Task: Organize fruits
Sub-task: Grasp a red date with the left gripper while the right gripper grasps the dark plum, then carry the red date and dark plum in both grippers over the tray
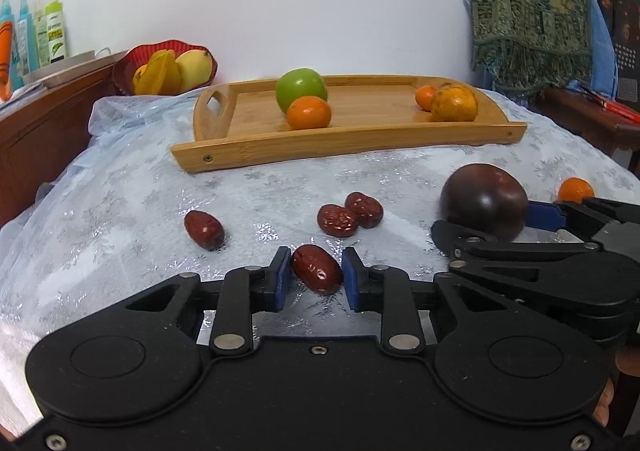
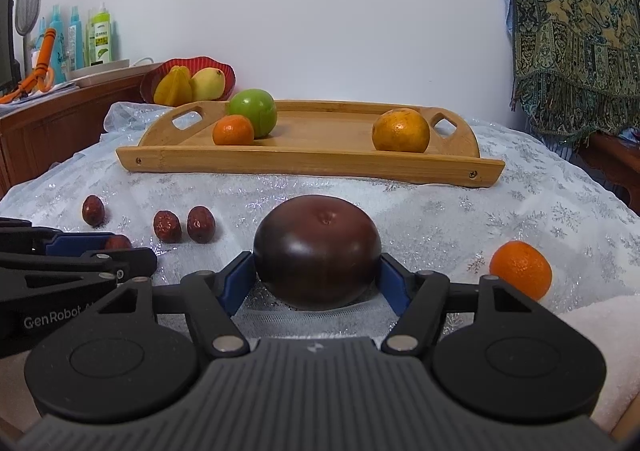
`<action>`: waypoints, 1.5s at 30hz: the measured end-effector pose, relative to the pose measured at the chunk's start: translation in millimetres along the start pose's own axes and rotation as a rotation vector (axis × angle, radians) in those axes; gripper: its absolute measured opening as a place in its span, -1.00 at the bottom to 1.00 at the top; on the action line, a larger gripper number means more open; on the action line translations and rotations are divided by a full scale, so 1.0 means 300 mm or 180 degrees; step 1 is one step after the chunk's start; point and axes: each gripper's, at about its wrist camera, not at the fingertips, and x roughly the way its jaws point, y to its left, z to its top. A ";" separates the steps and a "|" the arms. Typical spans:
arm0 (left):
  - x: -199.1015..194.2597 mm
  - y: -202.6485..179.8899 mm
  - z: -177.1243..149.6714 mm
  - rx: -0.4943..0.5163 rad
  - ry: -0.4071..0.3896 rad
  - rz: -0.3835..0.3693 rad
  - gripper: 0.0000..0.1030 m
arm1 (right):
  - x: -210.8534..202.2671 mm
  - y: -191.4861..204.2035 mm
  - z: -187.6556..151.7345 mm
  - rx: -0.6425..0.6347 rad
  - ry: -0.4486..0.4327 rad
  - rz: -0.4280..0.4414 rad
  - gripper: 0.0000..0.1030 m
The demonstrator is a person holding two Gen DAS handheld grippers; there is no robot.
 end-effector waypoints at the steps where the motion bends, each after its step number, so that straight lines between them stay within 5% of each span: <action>1: -0.002 -0.003 0.000 0.0005 0.0001 -0.0002 -0.50 | 0.000 0.002 0.000 -0.0012 0.0001 -0.0006 0.44; 4: -0.006 -0.006 0.002 -0.0033 0.0005 0.0001 -0.51 | 0.000 0.005 -0.001 -0.0045 -0.0002 -0.0027 0.29; 23: -0.041 -0.016 0.099 -0.0049 -0.0071 0.0018 -0.51 | -0.046 -0.048 0.058 0.0273 -0.0191 0.0117 0.23; 33: -0.011 0.023 0.256 -0.0180 -0.0209 -0.0060 -0.51 | -0.055 -0.130 0.236 0.0328 -0.0398 0.0307 0.23; 45: 0.151 0.119 0.531 -0.0483 -0.0245 -0.0293 -0.52 | 0.092 -0.288 0.474 0.0383 -0.0485 0.0193 0.23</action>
